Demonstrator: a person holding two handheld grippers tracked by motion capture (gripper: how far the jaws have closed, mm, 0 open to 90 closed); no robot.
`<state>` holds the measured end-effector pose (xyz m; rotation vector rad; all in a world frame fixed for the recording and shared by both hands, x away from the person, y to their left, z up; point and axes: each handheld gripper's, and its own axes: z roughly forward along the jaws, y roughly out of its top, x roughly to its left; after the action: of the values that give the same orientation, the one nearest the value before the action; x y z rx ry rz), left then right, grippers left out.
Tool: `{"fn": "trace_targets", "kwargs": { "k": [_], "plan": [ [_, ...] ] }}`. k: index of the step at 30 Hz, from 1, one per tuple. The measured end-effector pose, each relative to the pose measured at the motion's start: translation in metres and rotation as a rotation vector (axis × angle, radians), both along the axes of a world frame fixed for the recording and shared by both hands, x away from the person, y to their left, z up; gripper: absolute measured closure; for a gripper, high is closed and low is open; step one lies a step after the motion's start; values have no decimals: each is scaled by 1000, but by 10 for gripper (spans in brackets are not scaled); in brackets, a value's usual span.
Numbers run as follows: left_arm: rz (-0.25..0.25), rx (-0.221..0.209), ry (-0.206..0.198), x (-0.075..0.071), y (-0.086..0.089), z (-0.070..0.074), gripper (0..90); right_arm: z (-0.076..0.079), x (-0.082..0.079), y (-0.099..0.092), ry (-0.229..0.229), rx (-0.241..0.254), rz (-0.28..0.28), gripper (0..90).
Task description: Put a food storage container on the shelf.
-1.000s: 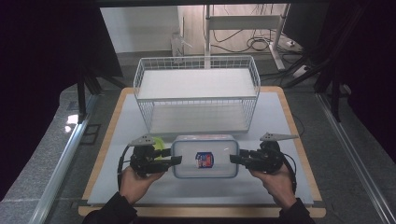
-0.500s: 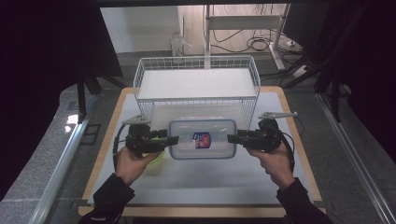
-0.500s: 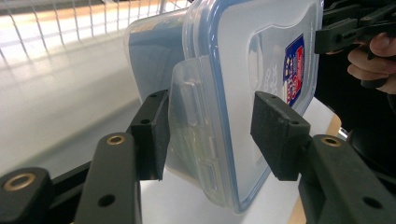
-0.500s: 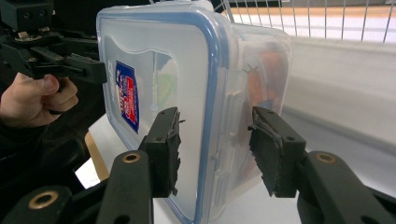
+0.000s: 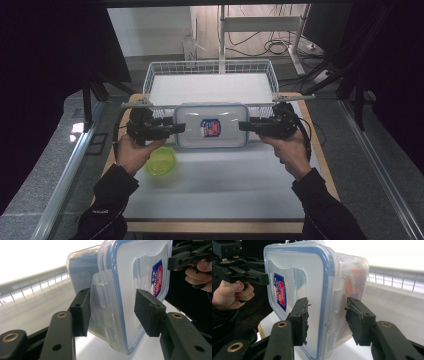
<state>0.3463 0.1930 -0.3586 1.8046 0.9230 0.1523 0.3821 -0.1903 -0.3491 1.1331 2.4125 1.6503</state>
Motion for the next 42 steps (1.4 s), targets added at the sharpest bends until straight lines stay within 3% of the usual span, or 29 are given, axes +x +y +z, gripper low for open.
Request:
{"fn": "trace_targets", "kwargs": {
  "k": [11,18,23,31,42],
  "plan": [
    [20,-12,0,24,10,23,487,25,29,12,1,7,-2,532],
    [11,-8,-13,50,11,45,487,47,50,13,-15,13,-24,530],
    [19,-7,-12,64,12,53,487,54,64,14,-16,24,-30,529],
    [34,-15,-6,81,14,55,487,56,84,17,1,37,-41,525],
    [56,-73,-2,100,16,48,483,53,103,19,14,58,-73,518]
  ]
}}
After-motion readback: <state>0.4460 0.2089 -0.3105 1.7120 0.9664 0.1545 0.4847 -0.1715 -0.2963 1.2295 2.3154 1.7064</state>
